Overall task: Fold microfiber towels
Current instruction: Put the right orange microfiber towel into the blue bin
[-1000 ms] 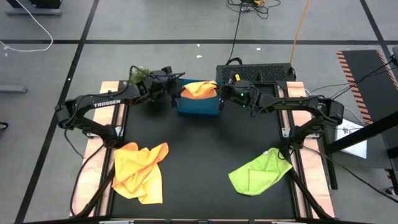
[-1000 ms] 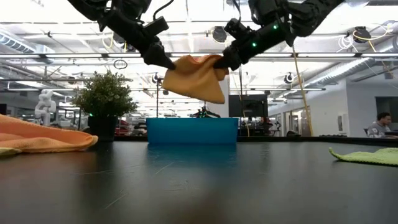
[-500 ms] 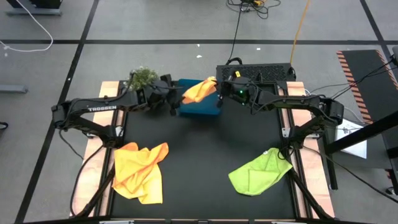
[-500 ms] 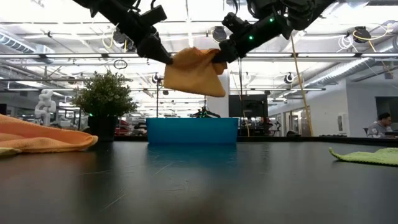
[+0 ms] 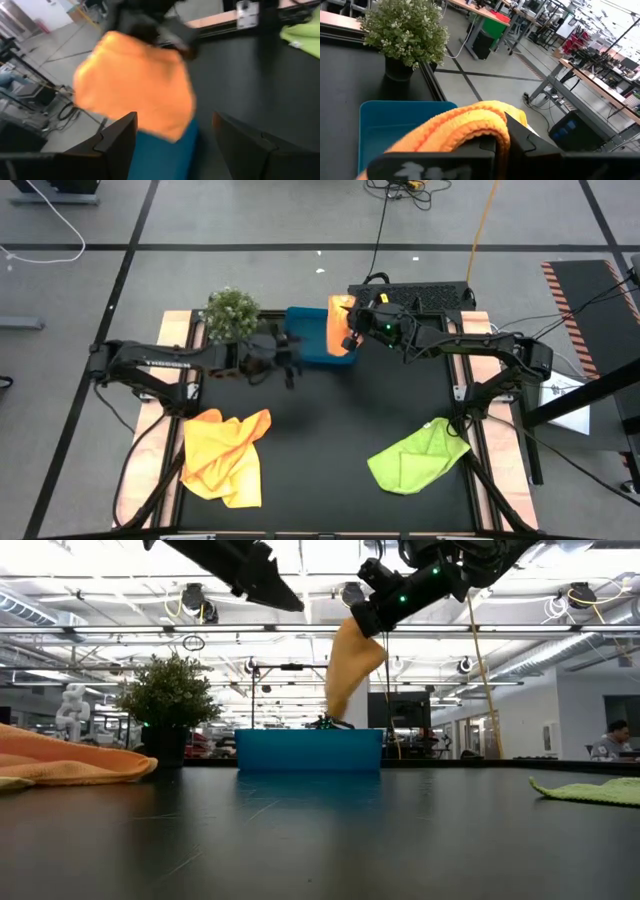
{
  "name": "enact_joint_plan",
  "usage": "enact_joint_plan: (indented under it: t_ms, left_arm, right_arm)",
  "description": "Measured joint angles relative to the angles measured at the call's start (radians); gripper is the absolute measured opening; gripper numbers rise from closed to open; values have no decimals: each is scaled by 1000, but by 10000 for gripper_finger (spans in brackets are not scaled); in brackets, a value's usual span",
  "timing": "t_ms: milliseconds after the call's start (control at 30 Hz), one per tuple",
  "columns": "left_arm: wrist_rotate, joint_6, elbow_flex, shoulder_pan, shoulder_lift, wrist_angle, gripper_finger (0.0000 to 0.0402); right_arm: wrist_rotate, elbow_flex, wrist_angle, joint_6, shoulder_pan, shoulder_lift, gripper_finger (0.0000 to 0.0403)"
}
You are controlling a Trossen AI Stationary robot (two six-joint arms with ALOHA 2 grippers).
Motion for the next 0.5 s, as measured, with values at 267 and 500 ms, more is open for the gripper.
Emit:
enact_joint_plan:
  t_ms: [267,500]
  left_arm:
    - [-311,58,0,-98,210,292,262]
    - [-436,196,8,-100,392,601,262]
  right_arm:
    - [0,0,11,30,0,0,0]
    - [0,0,11,40,0,0,0]
